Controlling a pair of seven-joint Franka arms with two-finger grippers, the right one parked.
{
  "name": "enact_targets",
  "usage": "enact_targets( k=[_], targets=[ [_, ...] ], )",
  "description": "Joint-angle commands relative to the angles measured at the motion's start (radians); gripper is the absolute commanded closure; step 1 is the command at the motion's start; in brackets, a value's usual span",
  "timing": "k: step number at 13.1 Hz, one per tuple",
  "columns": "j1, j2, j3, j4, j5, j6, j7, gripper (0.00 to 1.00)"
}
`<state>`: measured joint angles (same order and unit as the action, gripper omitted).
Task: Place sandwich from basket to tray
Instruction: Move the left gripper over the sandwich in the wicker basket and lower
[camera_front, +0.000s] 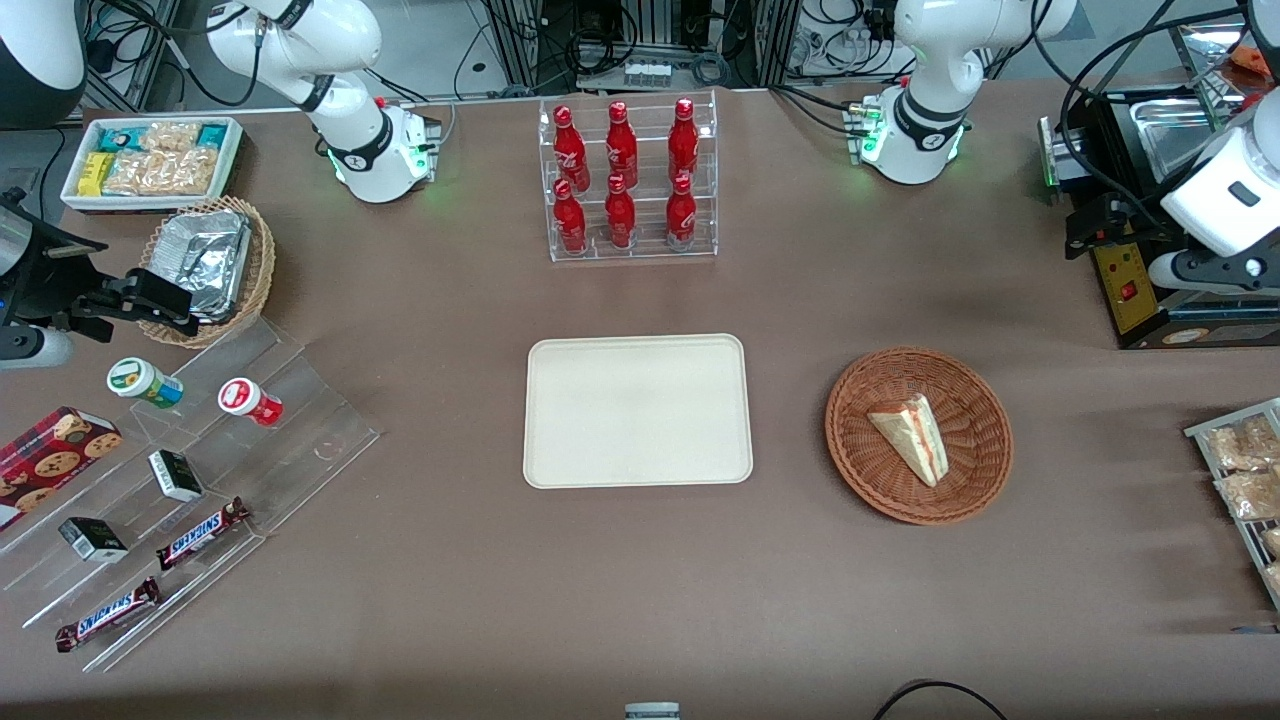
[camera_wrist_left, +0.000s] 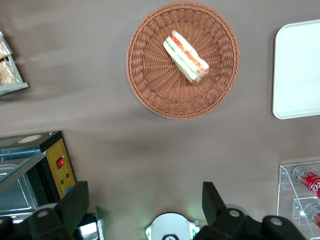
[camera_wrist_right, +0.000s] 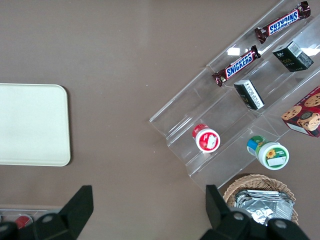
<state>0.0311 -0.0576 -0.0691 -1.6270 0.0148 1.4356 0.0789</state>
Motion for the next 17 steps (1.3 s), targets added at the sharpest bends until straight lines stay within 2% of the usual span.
enact_targets(
  k=[1, 4, 8, 12, 17],
  targets=[
    [0.003, 0.002, 0.000, 0.013, -0.004, 0.008, -0.007, 0.00],
    [-0.002, 0.053, -0.002, 0.015, 0.001, 0.029, -0.027, 0.00],
    [-0.019, 0.139, -0.003, -0.025, 0.001, 0.145, -0.270, 0.00],
    [-0.042, 0.157, -0.005, -0.247, -0.001, 0.472, -0.508, 0.00],
    [-0.121, 0.252, -0.005, -0.373, 0.001, 0.758, -0.779, 0.00]
  ],
)
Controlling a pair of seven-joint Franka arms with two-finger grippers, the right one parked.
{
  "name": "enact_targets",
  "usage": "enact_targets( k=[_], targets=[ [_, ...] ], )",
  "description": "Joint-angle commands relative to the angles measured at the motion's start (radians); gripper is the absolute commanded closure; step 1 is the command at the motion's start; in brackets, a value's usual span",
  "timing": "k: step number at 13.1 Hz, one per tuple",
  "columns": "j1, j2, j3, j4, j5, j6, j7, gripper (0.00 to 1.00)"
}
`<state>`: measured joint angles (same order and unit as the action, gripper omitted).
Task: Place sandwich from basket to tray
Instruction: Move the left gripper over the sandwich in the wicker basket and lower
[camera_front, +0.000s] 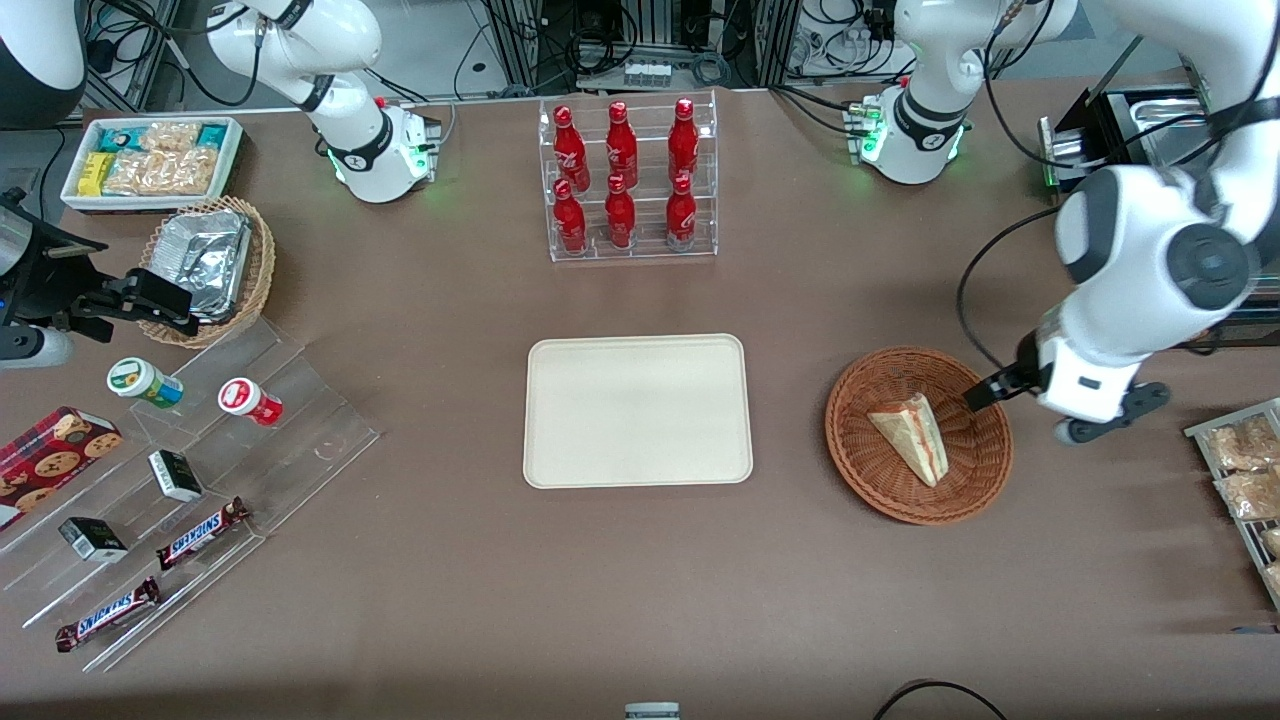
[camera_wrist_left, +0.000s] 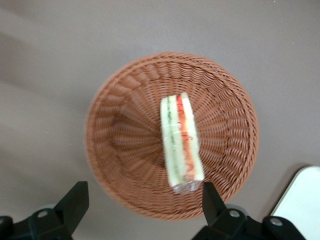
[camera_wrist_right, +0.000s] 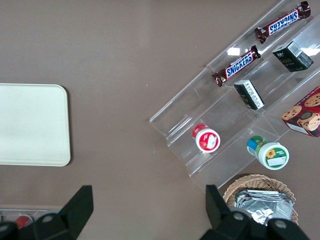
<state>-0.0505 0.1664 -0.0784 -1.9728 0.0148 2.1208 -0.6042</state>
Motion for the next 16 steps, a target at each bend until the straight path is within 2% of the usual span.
enact_targets(
  k=[1, 6, 11, 12, 13, 14, 15, 16],
  targets=[
    [-0.055, 0.050, 0.005, -0.046, 0.001, 0.118, -0.144, 0.00],
    [-0.069, 0.071, 0.009, -0.204, 0.002, 0.361, -0.174, 0.00],
    [-0.071, 0.130, 0.009, -0.207, 0.001, 0.415, -0.175, 0.00],
    [-0.071, 0.136, 0.008, -0.205, 0.001, 0.429, -0.178, 0.03],
    [-0.071, 0.139, 0.009, -0.201, 0.001, 0.430, -0.193, 0.24],
    [-0.071, 0.145, 0.008, -0.190, 0.001, 0.430, -0.201, 0.52],
    [-0.072, 0.148, 0.008, -0.163, 0.001, 0.430, -0.213, 0.85],
    [-0.072, 0.154, 0.006, -0.149, 0.002, 0.430, -0.230, 1.00]
  ],
)
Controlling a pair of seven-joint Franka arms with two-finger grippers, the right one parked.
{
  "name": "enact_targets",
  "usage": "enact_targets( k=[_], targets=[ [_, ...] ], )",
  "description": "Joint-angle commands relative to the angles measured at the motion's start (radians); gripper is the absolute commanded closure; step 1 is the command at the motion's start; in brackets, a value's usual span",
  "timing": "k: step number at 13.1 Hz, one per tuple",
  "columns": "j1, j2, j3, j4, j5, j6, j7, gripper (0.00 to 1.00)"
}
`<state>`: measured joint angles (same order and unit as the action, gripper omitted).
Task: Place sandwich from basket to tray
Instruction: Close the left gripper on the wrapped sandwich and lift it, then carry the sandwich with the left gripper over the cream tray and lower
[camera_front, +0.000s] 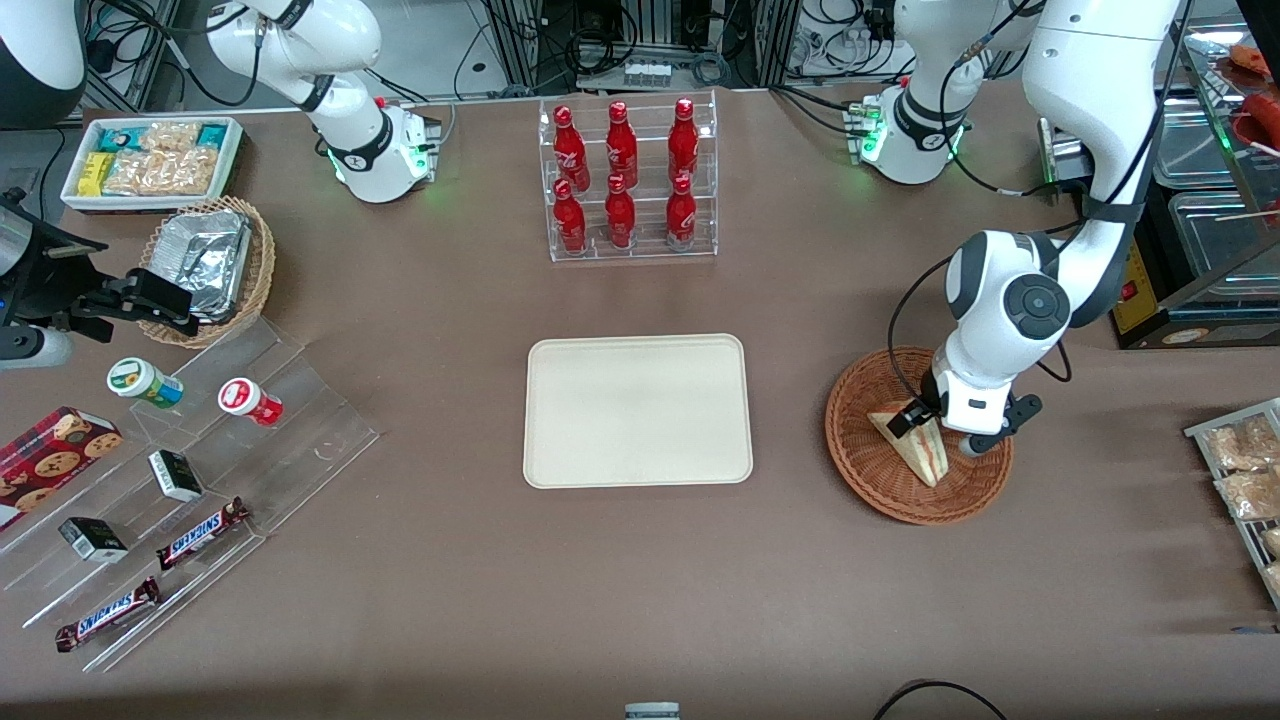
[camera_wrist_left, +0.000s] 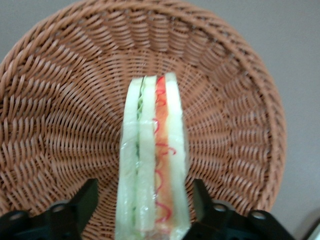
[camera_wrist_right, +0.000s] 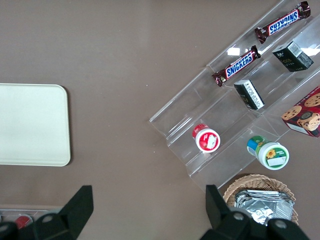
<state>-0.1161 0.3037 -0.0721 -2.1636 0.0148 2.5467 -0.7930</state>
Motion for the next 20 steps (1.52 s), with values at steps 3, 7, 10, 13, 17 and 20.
enact_targets(
  k=[3, 7, 10, 13, 17, 20],
  targets=[
    [-0.020, -0.007, 0.000, 0.064, 0.002, -0.017, -0.049, 1.00],
    [-0.033, -0.109, -0.014, 0.235, 0.014, -0.465, -0.037, 1.00],
    [-0.123, -0.100, -0.023, 0.422, 0.016, -0.729, -0.064, 1.00],
    [-0.259, -0.089, -0.025, 0.471, 0.013, -0.743, -0.118, 1.00],
    [-0.375, 0.003, -0.025, 0.510, 0.062, -0.732, -0.129, 1.00],
    [-0.457, 0.161, -0.025, 0.638, 0.080, -0.718, -0.130, 1.00]
  ],
)
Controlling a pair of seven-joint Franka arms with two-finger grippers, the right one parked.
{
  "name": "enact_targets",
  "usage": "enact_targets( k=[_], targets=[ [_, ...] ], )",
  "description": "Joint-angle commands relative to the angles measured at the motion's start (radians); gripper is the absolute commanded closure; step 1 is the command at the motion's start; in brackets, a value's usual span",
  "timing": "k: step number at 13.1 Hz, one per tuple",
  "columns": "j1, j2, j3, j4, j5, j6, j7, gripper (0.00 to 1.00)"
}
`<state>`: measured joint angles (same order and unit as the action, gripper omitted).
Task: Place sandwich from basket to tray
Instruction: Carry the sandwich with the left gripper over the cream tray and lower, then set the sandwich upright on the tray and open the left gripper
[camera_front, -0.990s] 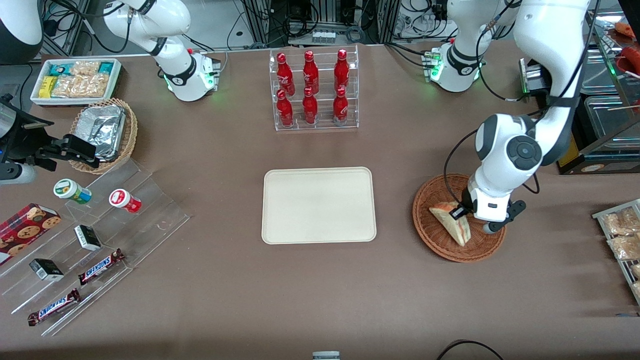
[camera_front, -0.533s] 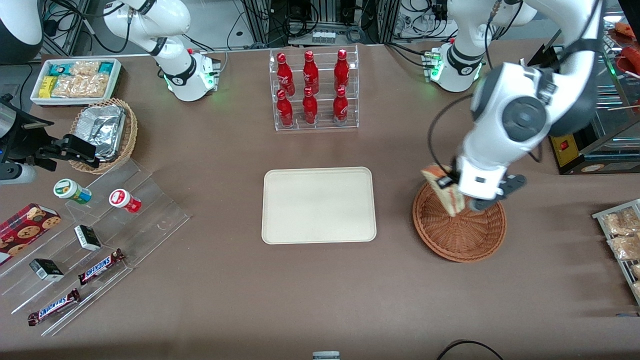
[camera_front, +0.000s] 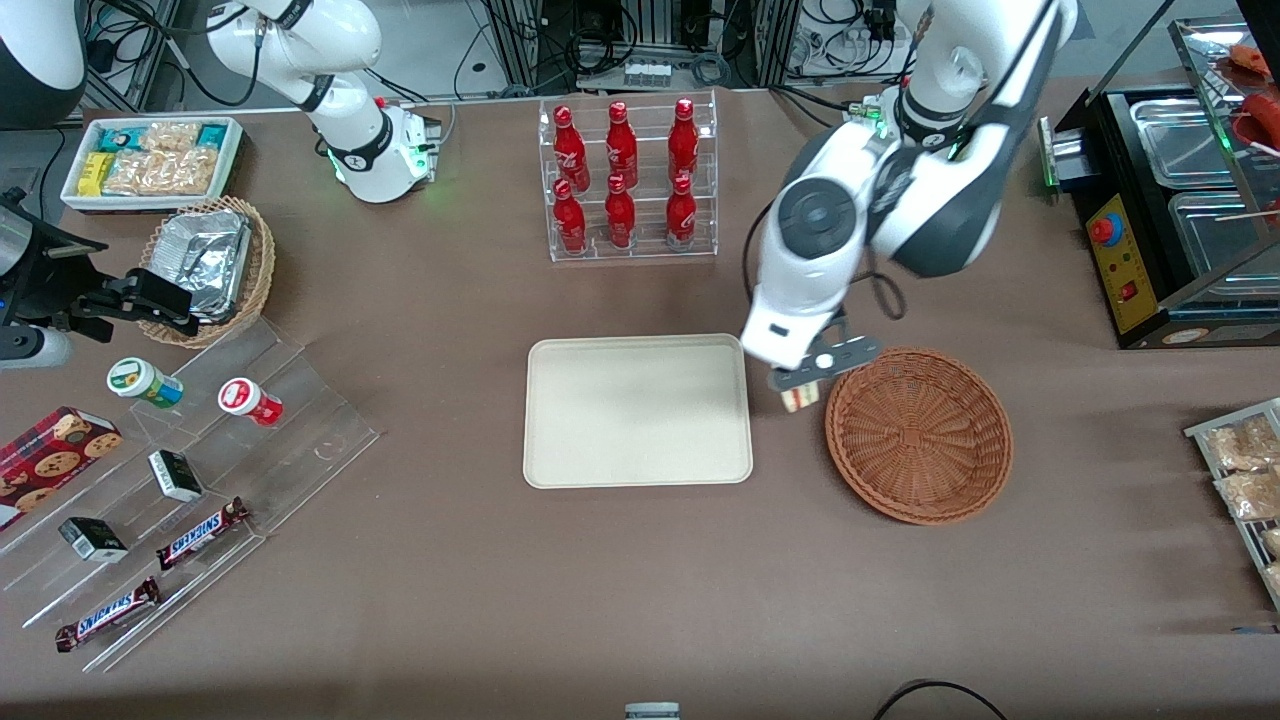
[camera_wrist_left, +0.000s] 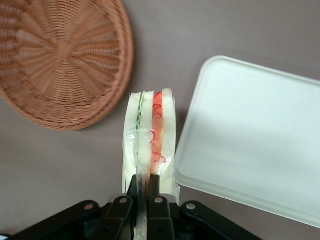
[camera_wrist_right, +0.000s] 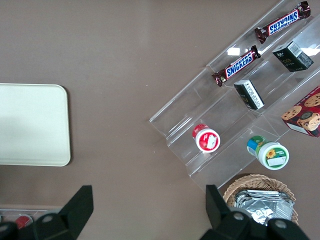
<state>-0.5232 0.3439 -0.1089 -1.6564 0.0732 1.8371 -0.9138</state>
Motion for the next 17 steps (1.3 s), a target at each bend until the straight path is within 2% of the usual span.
enact_targets(
  k=[1, 4, 10, 17],
  targets=[
    [-0.063, 0.160, 0.012, 0.159, 0.019, 0.013, -0.008, 1.00],
    [-0.119, 0.222, 0.012, 0.170, 0.020, 0.109, -0.023, 1.00],
    [-0.164, 0.355, 0.014, 0.236, 0.022, 0.241, -0.027, 1.00],
    [-0.166, 0.394, 0.012, 0.231, 0.020, 0.327, -0.028, 1.00]
  ],
)
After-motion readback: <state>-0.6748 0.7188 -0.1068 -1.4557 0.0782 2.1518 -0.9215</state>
